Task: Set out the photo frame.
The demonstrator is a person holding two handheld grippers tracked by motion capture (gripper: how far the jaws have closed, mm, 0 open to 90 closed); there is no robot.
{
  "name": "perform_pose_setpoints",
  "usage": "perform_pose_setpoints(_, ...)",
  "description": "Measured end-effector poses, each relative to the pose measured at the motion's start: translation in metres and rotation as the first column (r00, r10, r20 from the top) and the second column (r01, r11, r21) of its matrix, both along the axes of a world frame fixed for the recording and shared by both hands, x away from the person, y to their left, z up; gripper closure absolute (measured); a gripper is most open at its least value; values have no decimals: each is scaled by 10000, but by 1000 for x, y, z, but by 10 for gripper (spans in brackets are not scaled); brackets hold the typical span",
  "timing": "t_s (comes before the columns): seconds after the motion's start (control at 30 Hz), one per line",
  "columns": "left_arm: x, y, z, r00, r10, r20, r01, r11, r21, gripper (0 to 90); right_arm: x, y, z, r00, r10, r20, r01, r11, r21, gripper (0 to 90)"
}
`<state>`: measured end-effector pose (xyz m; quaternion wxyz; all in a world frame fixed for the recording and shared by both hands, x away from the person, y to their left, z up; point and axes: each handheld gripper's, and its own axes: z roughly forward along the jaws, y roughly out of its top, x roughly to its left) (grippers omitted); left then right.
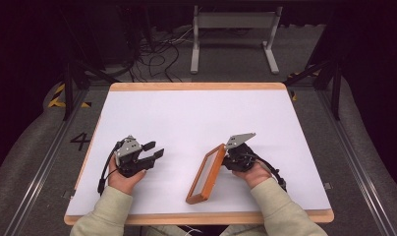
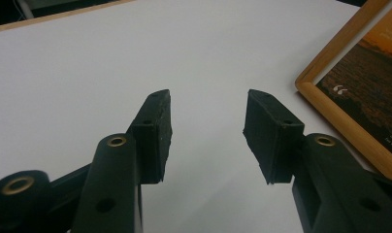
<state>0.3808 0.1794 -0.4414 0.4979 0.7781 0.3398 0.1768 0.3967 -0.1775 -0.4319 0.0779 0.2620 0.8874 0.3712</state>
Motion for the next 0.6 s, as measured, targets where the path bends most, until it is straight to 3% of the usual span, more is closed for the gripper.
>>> perform_pose_setpoints(0.6,0,5,-1,9999,109,-69,-109,9999,-92,507,27,31,8,9993,281,252,-284,9995,104,900)
